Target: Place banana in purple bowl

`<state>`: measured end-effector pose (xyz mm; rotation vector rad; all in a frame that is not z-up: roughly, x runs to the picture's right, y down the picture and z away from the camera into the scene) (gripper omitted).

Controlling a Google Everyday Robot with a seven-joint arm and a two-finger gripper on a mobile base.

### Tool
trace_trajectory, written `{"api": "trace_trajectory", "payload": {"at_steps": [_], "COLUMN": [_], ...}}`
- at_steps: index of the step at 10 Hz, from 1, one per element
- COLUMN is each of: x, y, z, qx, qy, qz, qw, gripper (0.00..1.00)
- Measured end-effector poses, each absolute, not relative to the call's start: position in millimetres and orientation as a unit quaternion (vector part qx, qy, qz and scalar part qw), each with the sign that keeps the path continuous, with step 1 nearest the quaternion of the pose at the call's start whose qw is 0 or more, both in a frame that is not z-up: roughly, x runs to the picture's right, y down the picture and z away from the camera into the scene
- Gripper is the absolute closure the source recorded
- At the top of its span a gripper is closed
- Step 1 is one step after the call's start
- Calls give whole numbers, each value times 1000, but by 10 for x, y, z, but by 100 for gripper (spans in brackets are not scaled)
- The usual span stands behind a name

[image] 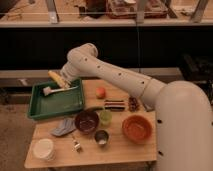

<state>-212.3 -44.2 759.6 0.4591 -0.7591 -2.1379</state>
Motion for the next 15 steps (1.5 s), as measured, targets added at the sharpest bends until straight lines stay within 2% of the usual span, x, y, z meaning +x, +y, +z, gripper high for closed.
{"api": "trace_trajectory", "payload": {"at_steps": [3,6,9,11,15], "x": [-1708,-911,-502,-492,-994], "y": [-74,604,965,956,543], "z": [7423,7102,6929,6891,7061], "qx": [147,81,46,60,111], "qy": [-354,-447,-495,-492,-469], "qz": [-836,-808,-788,-790,-797], "qw": [393,375,363,361,364], "gripper": [100,100,100,100,100]}}
